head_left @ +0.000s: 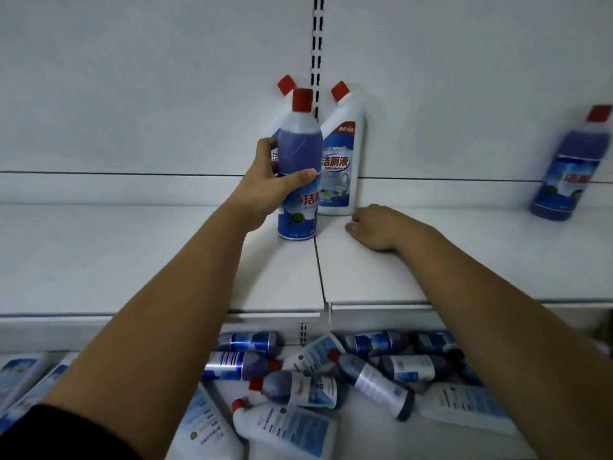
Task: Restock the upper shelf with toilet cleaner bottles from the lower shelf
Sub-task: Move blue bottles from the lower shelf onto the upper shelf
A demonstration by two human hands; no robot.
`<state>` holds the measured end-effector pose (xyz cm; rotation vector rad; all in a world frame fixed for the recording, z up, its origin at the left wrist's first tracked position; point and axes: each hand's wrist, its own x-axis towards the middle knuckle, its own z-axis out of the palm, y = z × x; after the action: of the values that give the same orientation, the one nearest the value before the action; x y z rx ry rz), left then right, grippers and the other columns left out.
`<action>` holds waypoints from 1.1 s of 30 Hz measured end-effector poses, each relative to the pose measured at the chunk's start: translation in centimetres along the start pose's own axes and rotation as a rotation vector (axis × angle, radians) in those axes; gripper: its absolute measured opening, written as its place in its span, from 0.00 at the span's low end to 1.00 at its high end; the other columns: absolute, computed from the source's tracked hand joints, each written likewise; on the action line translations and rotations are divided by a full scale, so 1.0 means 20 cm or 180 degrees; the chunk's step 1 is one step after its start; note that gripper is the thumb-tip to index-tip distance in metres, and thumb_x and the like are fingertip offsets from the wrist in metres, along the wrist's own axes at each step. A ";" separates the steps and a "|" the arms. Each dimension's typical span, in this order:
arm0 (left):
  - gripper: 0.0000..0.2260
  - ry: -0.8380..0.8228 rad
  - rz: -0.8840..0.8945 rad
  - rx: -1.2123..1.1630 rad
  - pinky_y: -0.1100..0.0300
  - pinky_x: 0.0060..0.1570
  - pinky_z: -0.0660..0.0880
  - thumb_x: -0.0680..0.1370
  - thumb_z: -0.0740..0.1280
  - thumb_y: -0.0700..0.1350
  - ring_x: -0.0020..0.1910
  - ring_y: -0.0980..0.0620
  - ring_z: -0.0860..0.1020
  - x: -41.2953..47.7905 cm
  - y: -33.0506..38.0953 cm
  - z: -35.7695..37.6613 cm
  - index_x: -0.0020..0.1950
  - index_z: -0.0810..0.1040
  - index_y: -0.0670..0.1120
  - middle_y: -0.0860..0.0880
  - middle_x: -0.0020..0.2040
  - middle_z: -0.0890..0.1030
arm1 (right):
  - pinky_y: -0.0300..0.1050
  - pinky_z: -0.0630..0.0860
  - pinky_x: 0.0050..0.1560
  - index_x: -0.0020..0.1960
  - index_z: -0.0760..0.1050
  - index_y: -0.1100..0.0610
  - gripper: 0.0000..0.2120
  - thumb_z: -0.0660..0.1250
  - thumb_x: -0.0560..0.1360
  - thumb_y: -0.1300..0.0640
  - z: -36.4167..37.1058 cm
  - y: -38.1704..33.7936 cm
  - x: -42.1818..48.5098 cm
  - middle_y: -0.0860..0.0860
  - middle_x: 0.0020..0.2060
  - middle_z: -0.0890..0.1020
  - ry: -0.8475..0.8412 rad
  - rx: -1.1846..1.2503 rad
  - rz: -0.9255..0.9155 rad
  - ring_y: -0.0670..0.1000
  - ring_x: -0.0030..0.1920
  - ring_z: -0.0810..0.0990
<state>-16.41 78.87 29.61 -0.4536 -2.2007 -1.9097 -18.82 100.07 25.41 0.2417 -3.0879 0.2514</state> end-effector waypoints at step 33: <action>0.28 -0.0638 0.0144 -0.0458 0.52 0.48 0.81 0.73 0.75 0.42 0.53 0.47 0.81 -0.08 0.40 1.86 0.69 0.65 0.49 0.46 0.59 0.78 | 0.41 0.72 0.54 0.57 0.82 0.51 0.12 0.65 0.78 0.49 -0.28 1.73 -0.99 0.48 0.55 0.82 0.0959 0.0438 0.0278 0.45 0.51 0.76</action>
<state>-10.09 116.48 30.86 -0.7423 -2.1554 -2.0889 -4.56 137.82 24.60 0.0645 -2.7884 0.4583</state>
